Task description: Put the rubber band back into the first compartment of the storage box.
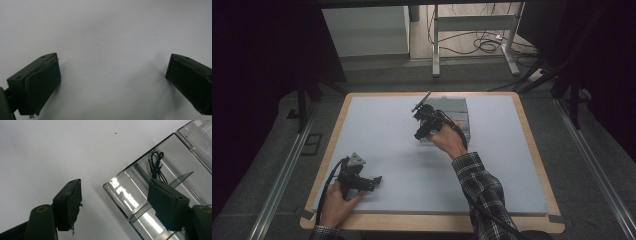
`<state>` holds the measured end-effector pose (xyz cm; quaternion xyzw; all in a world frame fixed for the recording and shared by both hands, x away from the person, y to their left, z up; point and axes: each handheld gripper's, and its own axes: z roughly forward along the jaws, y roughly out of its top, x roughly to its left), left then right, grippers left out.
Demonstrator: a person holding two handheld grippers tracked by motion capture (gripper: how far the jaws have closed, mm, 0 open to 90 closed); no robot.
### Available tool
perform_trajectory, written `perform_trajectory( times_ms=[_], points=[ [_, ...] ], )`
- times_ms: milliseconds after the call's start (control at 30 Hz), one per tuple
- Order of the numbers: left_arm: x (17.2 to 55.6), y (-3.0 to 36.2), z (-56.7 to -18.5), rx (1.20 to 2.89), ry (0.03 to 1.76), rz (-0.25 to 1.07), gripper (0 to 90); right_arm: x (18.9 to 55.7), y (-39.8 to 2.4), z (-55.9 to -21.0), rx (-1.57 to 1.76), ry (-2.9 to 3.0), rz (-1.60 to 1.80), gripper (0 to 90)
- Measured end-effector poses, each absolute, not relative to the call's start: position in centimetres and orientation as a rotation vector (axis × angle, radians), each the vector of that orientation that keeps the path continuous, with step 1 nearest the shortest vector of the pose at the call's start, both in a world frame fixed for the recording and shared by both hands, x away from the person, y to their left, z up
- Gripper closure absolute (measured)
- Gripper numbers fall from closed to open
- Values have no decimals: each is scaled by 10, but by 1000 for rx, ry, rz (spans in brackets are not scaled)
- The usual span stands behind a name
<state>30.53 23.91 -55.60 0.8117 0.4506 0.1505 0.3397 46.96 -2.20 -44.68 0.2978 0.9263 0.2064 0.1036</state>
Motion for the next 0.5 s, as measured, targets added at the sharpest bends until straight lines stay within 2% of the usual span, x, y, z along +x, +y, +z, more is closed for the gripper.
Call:
perform_trajectory(
  times_ms=[500],
  points=[
    [305, 239, -556, 2112, 1172, 392, 0, 454, -21, -452, 829, 2751, 628, 267]
  ],
)
